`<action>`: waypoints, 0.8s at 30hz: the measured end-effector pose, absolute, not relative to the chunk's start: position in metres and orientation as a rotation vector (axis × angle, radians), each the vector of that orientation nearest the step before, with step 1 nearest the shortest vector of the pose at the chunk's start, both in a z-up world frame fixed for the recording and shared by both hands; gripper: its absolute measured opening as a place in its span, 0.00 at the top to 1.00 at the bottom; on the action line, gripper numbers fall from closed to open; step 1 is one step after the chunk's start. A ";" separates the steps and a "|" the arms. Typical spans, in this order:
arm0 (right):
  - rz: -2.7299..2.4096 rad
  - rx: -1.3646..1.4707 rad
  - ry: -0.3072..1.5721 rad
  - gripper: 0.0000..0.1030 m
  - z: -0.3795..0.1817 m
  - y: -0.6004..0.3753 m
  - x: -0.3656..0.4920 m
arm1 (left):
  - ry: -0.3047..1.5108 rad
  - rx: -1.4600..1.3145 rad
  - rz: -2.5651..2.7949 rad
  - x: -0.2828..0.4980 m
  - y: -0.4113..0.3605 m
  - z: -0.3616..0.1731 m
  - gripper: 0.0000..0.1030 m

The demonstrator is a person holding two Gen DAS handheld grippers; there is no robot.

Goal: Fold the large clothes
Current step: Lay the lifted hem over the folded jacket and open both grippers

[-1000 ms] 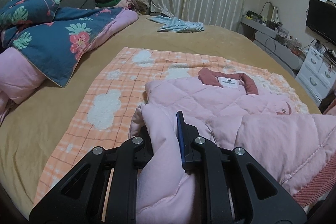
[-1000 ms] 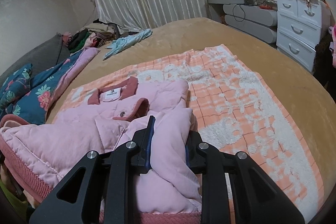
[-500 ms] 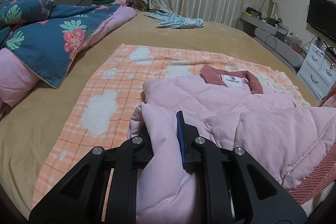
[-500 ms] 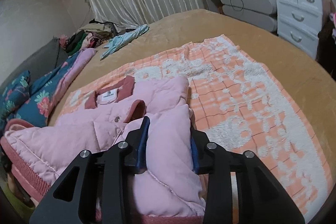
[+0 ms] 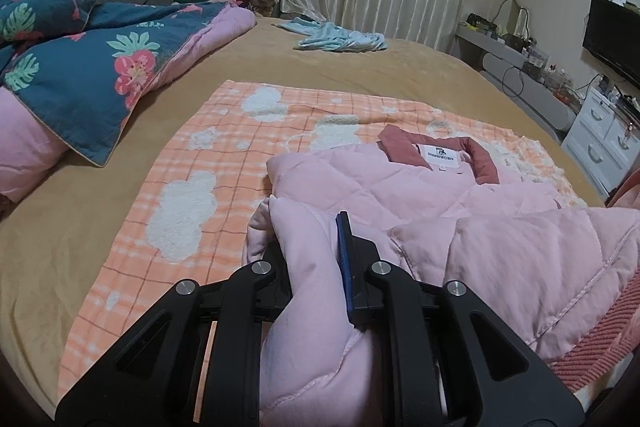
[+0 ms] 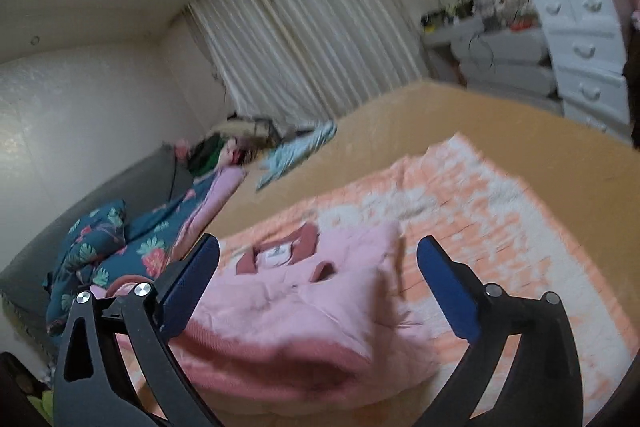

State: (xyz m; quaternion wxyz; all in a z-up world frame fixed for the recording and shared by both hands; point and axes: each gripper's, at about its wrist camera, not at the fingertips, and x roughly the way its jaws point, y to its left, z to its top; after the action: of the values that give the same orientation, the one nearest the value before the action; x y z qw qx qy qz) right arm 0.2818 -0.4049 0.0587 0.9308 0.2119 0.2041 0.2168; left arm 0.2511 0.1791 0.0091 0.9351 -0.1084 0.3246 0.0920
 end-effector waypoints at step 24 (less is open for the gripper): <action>0.394 0.076 0.659 0.04 -0.014 -0.349 0.319 | 0.640 -0.334 0.147 0.247 0.177 0.045 0.55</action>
State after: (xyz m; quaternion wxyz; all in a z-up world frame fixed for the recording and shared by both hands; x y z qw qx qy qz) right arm 0.3192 -0.3485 -0.0144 0.9266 0.0371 0.3213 0.1921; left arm 0.2474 0.1773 0.0452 0.9329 -0.1631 0.3129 0.0720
